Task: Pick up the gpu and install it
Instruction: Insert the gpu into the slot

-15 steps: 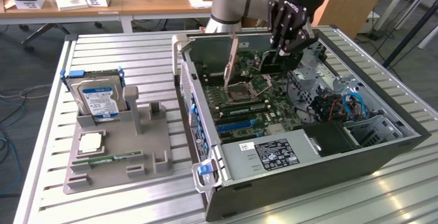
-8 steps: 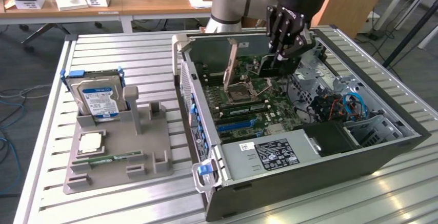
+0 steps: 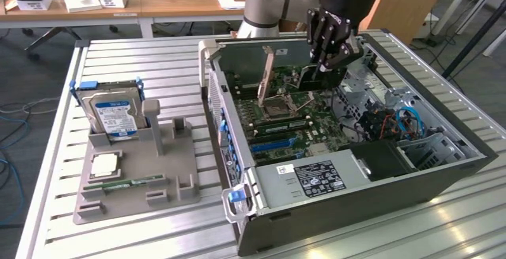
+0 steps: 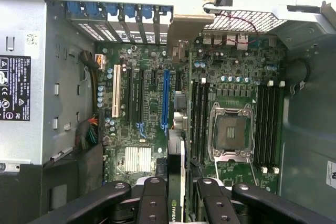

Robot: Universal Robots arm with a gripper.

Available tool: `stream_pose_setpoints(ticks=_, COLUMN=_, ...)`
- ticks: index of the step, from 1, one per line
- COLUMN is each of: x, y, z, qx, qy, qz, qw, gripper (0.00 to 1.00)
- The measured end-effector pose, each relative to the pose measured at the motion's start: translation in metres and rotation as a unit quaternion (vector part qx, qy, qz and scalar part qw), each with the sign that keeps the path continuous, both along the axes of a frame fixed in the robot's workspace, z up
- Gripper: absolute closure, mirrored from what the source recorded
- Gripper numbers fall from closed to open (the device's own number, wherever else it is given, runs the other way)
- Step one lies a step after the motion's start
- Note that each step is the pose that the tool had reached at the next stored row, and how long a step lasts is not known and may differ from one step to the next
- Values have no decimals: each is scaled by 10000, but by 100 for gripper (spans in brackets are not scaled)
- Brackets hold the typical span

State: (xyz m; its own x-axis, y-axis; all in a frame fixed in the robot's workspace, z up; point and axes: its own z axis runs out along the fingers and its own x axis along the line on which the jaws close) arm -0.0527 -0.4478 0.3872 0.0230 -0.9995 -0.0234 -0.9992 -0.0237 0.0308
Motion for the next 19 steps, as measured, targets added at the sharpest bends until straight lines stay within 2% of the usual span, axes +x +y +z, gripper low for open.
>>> stream_pose_setpoints(ticks=3, x=0, y=0, z=-12, qx=2, qy=-1, qz=0, qw=10000, gripper=74)
stream_pose_setpoints(ticks=19, x=-1, y=0, z=-256, qx=0, qy=0, qz=6, qw=10000, gripper=74)
